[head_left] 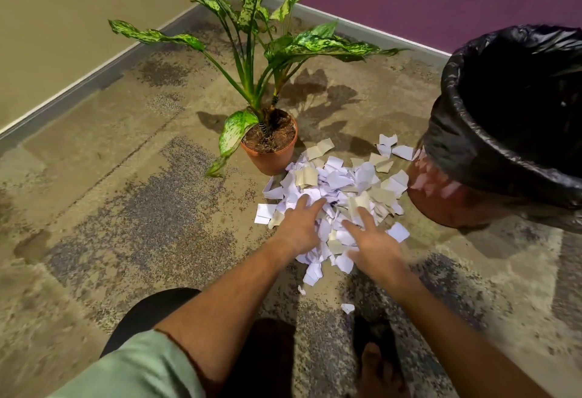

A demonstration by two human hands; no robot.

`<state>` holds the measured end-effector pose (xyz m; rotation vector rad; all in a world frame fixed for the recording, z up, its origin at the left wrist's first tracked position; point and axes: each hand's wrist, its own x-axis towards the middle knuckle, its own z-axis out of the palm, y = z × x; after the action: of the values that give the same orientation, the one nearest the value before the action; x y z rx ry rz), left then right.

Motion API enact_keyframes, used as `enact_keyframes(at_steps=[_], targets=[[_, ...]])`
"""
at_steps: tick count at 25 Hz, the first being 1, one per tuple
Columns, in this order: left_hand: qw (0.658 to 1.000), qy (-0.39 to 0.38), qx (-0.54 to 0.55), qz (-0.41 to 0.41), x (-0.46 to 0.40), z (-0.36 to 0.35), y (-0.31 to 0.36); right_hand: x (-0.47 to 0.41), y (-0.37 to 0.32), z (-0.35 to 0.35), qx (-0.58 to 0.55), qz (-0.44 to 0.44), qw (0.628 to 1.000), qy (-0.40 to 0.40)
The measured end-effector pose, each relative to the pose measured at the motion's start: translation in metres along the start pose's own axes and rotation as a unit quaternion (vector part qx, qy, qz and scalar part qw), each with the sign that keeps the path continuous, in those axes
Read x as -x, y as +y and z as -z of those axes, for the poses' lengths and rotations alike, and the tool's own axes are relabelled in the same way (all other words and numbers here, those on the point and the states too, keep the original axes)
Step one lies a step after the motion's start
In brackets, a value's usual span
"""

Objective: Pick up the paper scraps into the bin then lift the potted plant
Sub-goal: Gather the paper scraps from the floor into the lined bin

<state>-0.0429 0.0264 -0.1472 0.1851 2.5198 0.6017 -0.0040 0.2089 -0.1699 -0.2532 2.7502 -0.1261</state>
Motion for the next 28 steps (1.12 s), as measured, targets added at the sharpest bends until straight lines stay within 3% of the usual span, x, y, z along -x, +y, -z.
enact_keyframes(at_steps=[7,12,17,22,25,28], targets=[[0.995,0.016,-0.099,0.017,0.002,-0.003,0.008,0.016,0.011,0.022,0.013,0.015,0.999,0.028],[0.993,0.087,-0.076,0.035,0.007,0.012,0.027,0.029,0.018,0.060,-0.007,0.010,0.999,0.051],[0.977,0.201,0.058,0.045,0.004,0.032,0.038,0.048,0.018,0.116,-0.049,0.045,0.991,0.120],[0.937,0.280,0.204,0.042,0.026,0.050,0.055,0.063,0.033,0.189,-0.121,0.046,0.944,0.304],[0.903,0.326,0.279,0.011,0.037,0.062,0.082,0.069,0.052,0.231,-0.126,0.033,0.910,0.393],[0.869,0.349,0.346,-0.054,0.040,0.084,0.124,0.069,0.076,0.257,-0.112,0.000,0.906,0.409]])
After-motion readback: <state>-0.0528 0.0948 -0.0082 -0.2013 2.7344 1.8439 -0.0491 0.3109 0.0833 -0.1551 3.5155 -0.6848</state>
